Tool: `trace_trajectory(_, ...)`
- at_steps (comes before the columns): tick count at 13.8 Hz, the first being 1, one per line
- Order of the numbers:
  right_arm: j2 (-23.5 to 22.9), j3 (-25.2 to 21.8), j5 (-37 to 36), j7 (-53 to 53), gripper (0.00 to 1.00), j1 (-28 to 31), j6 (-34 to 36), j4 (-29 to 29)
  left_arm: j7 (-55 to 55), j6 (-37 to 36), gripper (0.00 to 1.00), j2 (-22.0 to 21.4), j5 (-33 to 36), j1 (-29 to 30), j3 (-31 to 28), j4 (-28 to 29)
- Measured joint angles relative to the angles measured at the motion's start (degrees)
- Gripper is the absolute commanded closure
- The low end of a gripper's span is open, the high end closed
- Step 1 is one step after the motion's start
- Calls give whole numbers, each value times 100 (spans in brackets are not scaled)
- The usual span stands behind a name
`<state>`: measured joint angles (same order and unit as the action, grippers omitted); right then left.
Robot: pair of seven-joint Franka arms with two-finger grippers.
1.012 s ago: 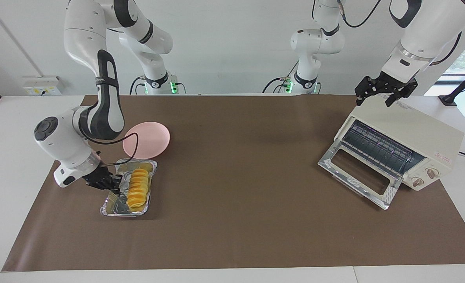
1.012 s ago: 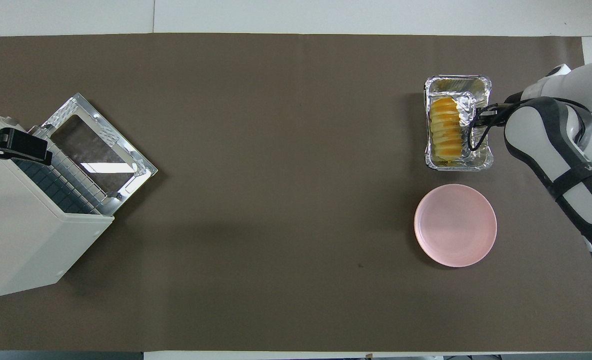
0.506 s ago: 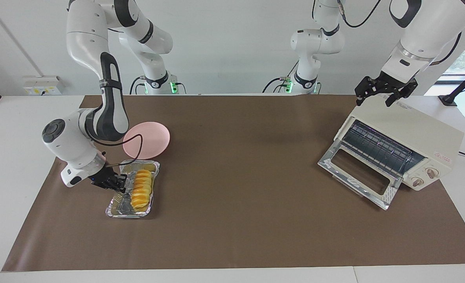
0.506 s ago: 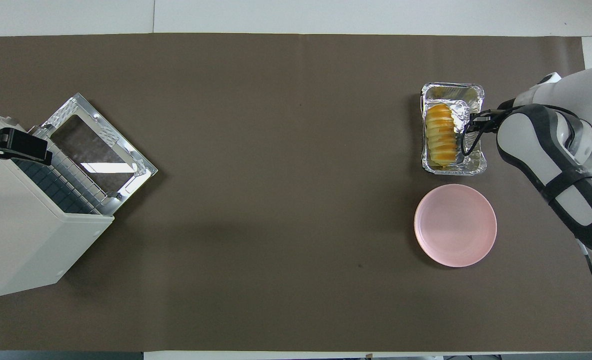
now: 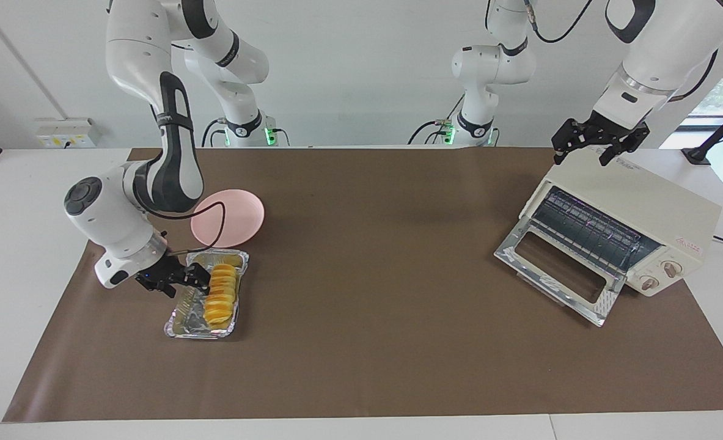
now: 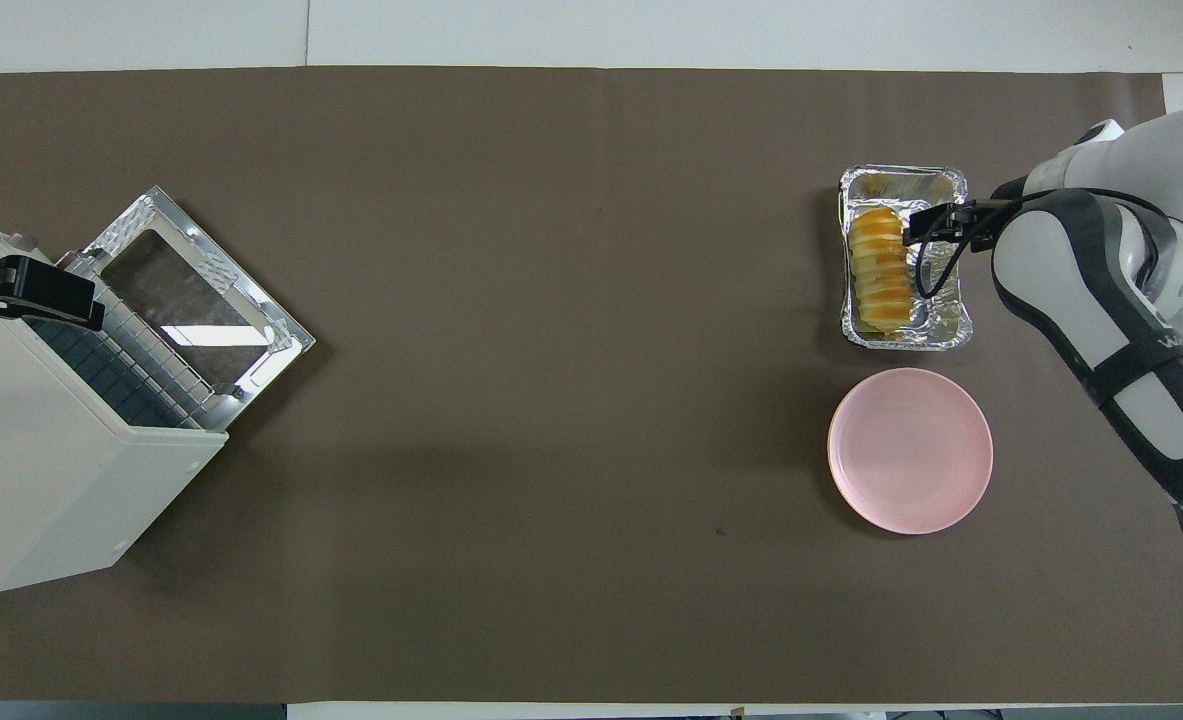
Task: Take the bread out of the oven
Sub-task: 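Grasp the bread slices in the tray with the right gripper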
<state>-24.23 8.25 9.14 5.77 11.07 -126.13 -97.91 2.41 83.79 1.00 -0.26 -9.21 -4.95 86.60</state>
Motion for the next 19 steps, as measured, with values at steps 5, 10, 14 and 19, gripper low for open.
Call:
trace_trajectory(5,-43,-4,-215,-491,0,-333,-259,-128,0,0,0,0,0,0,0,0)
trace_trajectory(10,-105,-5,-218,-662,5,-483,-760,-524,0,0,0,0,0,0,0,0)
trace_trajectory(14,-104,-9,-219,-664,37,-490,-873,-646,0,0,0,0,0,0,0,0)
trace_trajectory(19,-98,-13,-221,-664,90,-488,-861,-644,0,0,0,0,0,0,0,0)
